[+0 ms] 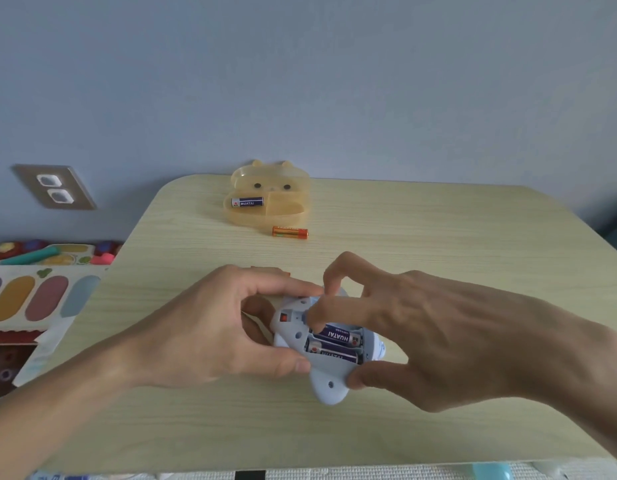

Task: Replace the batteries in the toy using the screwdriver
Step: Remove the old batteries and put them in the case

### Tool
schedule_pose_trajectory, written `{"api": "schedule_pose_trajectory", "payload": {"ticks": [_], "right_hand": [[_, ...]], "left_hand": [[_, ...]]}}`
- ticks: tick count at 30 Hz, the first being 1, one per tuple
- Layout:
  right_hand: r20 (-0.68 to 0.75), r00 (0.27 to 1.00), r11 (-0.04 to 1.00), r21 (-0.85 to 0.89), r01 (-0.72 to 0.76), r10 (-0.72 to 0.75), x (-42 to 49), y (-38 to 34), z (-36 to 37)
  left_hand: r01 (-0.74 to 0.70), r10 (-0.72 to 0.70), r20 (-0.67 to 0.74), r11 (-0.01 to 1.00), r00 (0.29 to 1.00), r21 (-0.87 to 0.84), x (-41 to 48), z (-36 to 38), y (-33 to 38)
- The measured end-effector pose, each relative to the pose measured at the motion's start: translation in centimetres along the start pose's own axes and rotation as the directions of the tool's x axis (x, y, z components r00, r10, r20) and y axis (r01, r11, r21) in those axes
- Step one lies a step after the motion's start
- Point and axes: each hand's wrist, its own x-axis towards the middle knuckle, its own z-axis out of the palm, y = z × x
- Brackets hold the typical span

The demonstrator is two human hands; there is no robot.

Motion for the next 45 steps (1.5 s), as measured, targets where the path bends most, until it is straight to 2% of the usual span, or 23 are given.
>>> {"api": "schedule_pose_trajectory", "payload": {"ticks": [7,21,26,31,37,40,45], "right_hand": [[0.005,1.0,1.0,0.003,-0.006,0.006,0.0,0.1,-0.1],[-0.006,1.0,0.999,0.033,0.026,-0.026,0.3,-0.3,-0.6],[-0.037,0.999,0.999,0.024,0.026,-0.025,-0.1,-0.4,-0.7],[-0.156,0.984,0.996,-0.036,0.086,-0.09,-0.6,0.1,-0.2],[-0.354,0.907,0.972,-0.031,0.231,-0.227,0.1,1.4,1.2],[-0.396,0.897,0.974,0.028,0.226,-0.197,0.6,1.4,1.9],[-0.428,0.904,0.961,0.238,0.139,-0.025,0.1,2.2,2.5]], "left_hand": [[-0.005,0.006,0.032,0.999,0.999,-0.033,0.2,-0.2,0.0],[-0.05,0.048,0.091,0.999,0.995,0.018,0.4,-0.1,1.0],[-0.031,0.03,0.072,0.999,0.997,0.015,0.5,-0.1,0.9],[-0.009,0.009,0.074,1.0,0.997,0.009,0.6,0.0,0.7],[-0.005,0.004,0.056,1.0,0.998,0.012,0.6,0.2,0.4],[-0.01,0.01,0.062,1.0,0.998,0.011,0.6,0.3,0.5],[0.006,-0.005,0.029,1.0,1.0,-0.017,0.4,0.5,0.1]]}}
